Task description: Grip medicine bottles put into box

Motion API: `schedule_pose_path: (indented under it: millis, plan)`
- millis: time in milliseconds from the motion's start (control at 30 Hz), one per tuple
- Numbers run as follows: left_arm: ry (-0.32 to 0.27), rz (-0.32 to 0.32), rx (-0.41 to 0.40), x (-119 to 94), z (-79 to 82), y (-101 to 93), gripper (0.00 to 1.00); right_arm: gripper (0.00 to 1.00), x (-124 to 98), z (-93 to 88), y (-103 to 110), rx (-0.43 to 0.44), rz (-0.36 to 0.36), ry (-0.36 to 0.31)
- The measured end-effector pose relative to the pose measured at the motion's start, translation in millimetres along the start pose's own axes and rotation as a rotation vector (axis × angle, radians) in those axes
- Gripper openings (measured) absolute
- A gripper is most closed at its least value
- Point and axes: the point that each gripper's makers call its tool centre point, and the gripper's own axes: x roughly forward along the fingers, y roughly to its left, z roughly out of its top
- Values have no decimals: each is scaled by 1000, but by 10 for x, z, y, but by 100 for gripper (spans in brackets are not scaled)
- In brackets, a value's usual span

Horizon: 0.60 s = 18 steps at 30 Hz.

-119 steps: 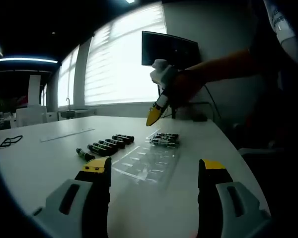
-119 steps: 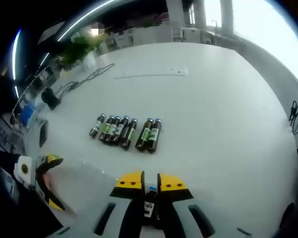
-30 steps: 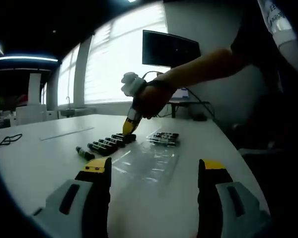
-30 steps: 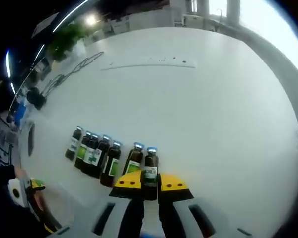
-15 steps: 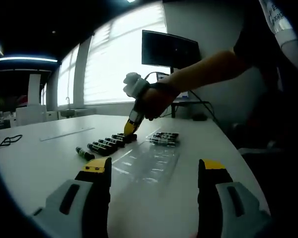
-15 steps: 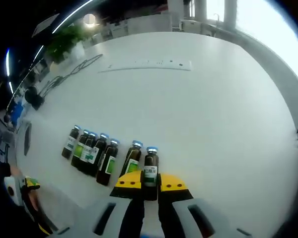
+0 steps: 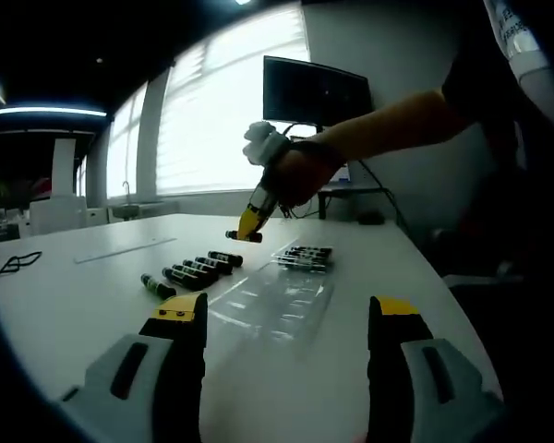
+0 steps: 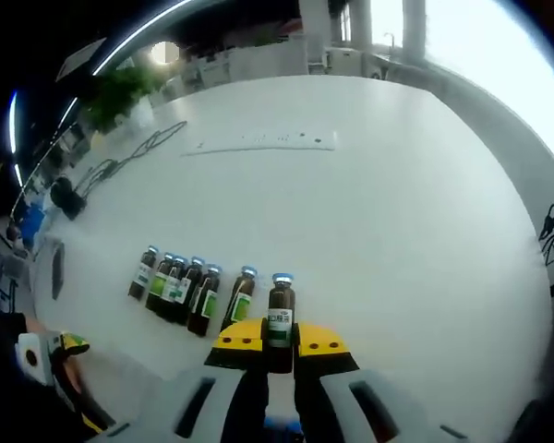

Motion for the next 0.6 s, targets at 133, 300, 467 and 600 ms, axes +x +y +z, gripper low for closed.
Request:
schedule_pose_path:
  millis: [133, 300, 467, 600]
  plan:
    - [-1, 1, 1, 1, 1, 1, 63, 6, -43, -2, -3, 4, -2, -7]
    - [-1, 1, 4, 2, 2, 1, 63, 6, -120, -16, 10, 7, -4, -9]
    - [-1, 1, 3, 3, 2, 2, 63, 6, -264, -65, 8, 8, -3, -19]
    - [-1, 2, 3, 3, 3, 3, 63, 6, -384, -124, -28, 41, 7, -37]
